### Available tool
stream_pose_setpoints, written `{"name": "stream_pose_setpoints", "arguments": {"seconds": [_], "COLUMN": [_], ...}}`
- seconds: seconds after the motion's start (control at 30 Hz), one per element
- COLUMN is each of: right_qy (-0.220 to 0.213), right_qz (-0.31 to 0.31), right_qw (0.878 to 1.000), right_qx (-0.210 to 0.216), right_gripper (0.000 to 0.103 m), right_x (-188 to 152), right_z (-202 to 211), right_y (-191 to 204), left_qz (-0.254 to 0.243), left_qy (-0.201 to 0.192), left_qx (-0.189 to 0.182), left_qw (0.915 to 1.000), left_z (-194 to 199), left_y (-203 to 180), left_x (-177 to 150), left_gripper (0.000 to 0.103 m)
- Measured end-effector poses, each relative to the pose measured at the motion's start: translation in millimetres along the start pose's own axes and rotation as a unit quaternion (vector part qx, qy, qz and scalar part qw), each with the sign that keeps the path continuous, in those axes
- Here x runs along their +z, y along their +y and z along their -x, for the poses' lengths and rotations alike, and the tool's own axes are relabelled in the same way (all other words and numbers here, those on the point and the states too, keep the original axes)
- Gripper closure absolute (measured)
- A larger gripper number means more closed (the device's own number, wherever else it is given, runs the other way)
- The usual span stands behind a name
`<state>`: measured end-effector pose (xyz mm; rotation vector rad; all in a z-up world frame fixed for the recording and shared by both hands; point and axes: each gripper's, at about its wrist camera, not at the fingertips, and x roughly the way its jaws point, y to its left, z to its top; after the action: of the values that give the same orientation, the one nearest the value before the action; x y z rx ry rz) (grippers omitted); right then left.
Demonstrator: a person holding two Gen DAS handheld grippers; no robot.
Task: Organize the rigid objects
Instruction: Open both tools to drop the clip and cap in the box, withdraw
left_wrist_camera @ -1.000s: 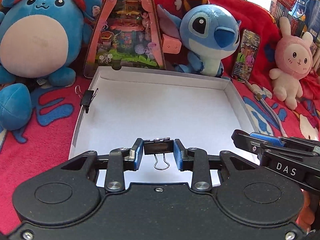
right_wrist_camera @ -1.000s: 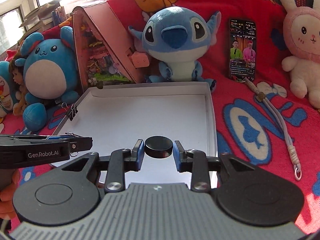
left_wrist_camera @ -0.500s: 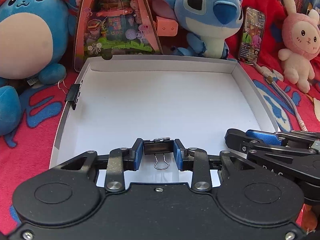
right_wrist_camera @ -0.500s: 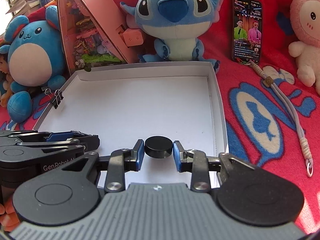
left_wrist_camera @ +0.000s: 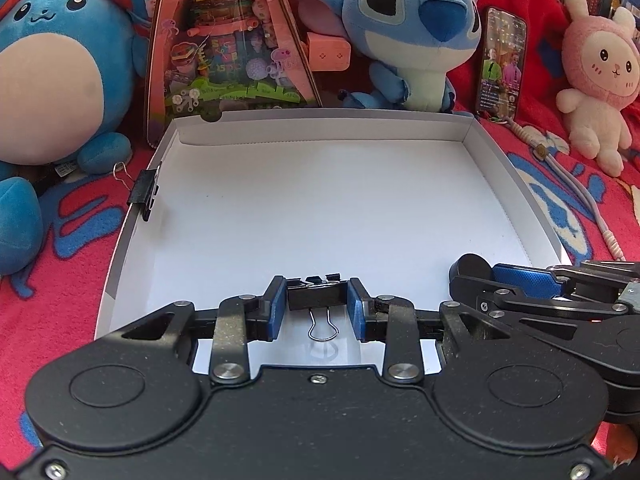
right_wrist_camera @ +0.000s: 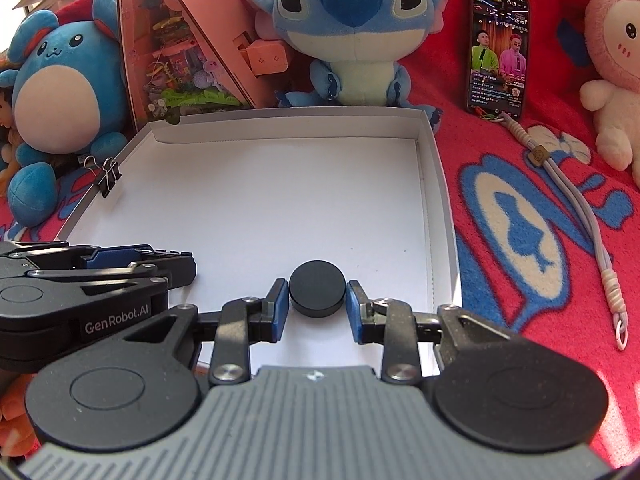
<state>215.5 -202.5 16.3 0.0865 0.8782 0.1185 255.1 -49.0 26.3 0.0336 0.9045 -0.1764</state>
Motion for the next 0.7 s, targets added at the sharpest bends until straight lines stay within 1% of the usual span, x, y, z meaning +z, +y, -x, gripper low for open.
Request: {"name": "stream_pose_setpoints", "arguments": {"seconds": [0.2, 0.23, 0.27, 0.3, 0.33, 0.37, 0.4, 0.47, 0.5, 0.67, 0.7], "right_qy": [-0.003, -0.004, -0.006, -0.008, -0.010, -0.014, -0.016, -0.023, -0.027, -0.050, -0.053], "right_qz": [0.000, -0.002, -0.005, -0.007, -0.007, -0.006, -0.003, -0.002, -0.002, 0.014, 0.017], "right_qw": [1.000, 1.000, 1.000, 1.000, 1.000, 1.000, 1.000, 1.000, 1.000, 0.999, 0.998], "right_qx": [-0.001, 0.002, 0.005, 0.007, 0.009, 0.009, 0.009, 0.008, 0.009, 0.010, 0.010], "right_gripper": [0.067, 0.066, 0.062, 0.062, 0.062, 0.060, 0.058, 0.049, 0.049, 0.040, 0.039], "right_x": [-0.8, -0.9, -1.1, -1.4, -1.7, -1.9, -2.0, -3.0, -3.4, -11.6, -14.2], "right_z": [1.2, 1.9, 2.9, 4.3, 5.8, 7.6, 9.5, 14.9, 17.4, 35.8, 39.6], "right_y": [1.9, 1.7, 1.5, 1.3, 1.2, 1.5, 1.6, 0.8, 0.2, -1.2, -1.9], "left_qz": [0.008, 0.008, 0.007, 0.004, 0.002, -0.001, -0.003, -0.002, 0.000, 0.003, 0.000], "left_qy": [0.002, 0.002, 0.001, -0.002, -0.006, -0.011, -0.015, -0.022, -0.025, -0.046, -0.053], "left_qx": [-0.003, -0.004, -0.006, -0.007, -0.006, -0.005, -0.002, 0.002, 0.002, -0.007, -0.009], "left_qw": [1.0000, 1.0000, 1.0000, 1.0000, 1.0000, 0.9999, 0.9999, 0.9998, 0.9997, 0.9989, 0.9986], "left_z": [1.3, 2.1, 3.4, 5.6, 7.9, 10.8, 13.8, 19.2, 22.7, 44.0, 49.9], "left_y": [0.3, 0.6, 0.7, 0.8, 0.9, 1.0, 1.2, 3.1, 4.8, 11.3, 11.2], "left_x": [0.9, 0.9, 0.9, 1.0, 1.0, 1.1, 1.3, 1.8, 1.6, -5.5, -8.7], "left_gripper": [0.072, 0.070, 0.066, 0.062, 0.056, 0.052, 0.050, 0.043, 0.041, 0.026, 0.025]}}
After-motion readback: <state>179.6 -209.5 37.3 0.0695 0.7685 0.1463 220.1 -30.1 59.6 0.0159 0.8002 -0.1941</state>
